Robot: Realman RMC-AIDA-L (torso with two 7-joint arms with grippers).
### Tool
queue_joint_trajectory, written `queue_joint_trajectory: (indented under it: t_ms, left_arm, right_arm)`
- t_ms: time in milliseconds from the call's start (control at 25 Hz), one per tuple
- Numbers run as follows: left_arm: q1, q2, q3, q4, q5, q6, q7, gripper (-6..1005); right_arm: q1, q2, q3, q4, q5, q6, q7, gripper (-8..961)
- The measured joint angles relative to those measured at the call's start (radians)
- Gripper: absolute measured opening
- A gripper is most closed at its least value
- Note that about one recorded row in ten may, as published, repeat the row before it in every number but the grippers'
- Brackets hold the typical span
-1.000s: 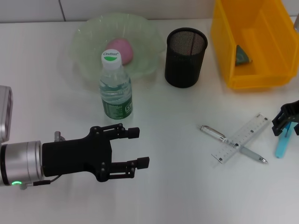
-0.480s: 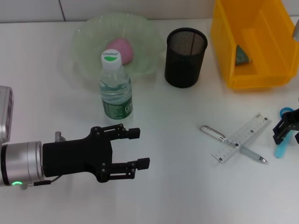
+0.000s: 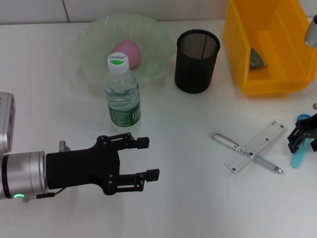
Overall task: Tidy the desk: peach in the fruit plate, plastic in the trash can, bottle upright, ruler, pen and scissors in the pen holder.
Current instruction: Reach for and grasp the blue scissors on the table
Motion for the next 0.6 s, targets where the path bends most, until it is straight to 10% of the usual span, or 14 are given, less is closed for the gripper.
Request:
queue_joint_trajectory:
  t_ms: [600]
  left_arm:
    - [0.003,-0.001,0.000,-0.002,0.000,-0.001,0.001,770]
  right_arm:
    - [0.010,-0.008,-0.047,0.005,-0.001,0.000,0.002,540]
